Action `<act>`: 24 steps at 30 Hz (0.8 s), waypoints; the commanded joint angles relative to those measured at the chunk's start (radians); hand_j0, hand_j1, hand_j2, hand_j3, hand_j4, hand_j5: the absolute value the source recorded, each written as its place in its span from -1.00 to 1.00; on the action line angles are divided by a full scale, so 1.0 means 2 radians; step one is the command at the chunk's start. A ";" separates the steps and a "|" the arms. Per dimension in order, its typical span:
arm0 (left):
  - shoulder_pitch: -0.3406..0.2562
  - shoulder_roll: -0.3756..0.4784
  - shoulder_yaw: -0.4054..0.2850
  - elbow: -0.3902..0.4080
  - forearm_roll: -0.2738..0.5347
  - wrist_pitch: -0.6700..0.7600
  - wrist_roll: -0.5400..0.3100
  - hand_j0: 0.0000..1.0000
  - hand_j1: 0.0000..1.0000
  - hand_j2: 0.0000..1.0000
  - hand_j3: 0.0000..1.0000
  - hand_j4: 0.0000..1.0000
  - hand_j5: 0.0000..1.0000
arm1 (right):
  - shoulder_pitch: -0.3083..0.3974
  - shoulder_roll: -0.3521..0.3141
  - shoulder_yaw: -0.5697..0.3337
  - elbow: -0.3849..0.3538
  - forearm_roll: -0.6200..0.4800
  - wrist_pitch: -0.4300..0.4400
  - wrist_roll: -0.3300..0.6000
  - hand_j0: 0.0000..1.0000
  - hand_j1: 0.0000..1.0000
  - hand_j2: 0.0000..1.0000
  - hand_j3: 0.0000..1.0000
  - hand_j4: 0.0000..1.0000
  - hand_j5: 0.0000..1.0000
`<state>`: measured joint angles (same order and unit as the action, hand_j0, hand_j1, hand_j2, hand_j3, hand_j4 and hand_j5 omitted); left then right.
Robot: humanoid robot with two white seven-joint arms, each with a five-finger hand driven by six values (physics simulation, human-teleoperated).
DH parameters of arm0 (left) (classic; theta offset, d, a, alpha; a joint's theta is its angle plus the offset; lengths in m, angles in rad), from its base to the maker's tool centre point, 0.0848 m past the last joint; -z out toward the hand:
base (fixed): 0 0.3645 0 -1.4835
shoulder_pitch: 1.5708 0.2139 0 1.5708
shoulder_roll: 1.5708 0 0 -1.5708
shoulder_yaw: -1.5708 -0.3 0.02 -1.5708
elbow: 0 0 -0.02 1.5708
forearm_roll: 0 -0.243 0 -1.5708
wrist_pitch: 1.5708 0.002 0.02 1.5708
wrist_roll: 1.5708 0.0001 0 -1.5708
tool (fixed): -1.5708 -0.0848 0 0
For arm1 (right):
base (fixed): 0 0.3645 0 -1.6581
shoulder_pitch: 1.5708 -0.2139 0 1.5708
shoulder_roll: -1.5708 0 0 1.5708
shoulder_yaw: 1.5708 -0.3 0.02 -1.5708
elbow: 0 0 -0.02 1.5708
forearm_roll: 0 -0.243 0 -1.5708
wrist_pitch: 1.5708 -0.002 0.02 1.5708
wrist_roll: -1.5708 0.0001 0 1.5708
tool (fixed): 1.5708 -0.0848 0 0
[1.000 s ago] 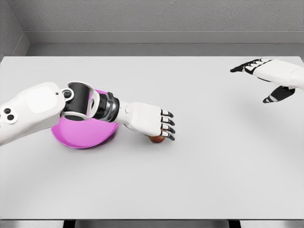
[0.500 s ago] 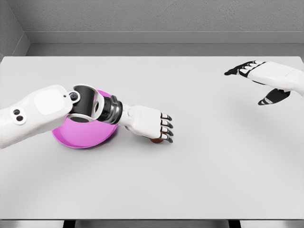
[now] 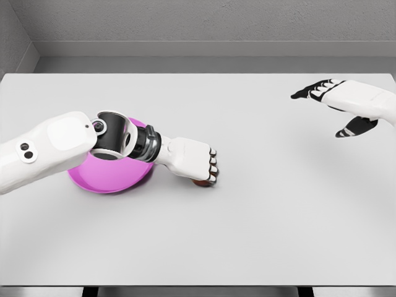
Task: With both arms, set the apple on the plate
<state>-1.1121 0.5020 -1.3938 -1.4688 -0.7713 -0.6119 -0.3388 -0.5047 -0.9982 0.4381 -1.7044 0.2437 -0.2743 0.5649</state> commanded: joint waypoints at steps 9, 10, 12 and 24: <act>0.000 0.001 0.000 0.000 -0.002 0.001 0.000 -0.63 -0.63 -0.63 -0.63 -0.63 -0.63 | 0.002 -0.002 -0.001 0.000 -0.001 0.001 0.000 1.00 1.00 1.00 1.00 1.00 1.00; -0.001 0.001 0.000 0.000 -0.002 0.001 0.000 -0.64 -0.64 -0.64 -0.64 -0.64 -0.64 | 0.002 -0.002 -0.001 0.000 -0.001 0.001 0.000 1.00 1.00 1.00 1.00 1.00 1.00; -0.001 0.001 0.002 0.000 0.001 0.001 0.000 -0.73 -0.73 -0.73 -0.73 -0.73 -0.73 | 0.002 -0.002 -0.001 -0.001 -0.001 0.001 0.000 1.00 1.00 1.00 1.00 1.00 1.00; 0.002 0.055 0.081 0.023 0.101 0.001 0.005 -0.70 -0.70 -0.70 -0.70 -0.70 -0.70 | 0.002 -0.004 -0.001 -0.001 -0.001 0.001 0.000 1.00 1.00 1.00 1.00 1.00 1.00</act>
<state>-1.1075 0.5849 -1.2678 -1.4281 -0.5947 -0.6122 -0.3317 -0.5001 -1.0039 0.4359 -1.7056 0.2438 -0.2741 0.5649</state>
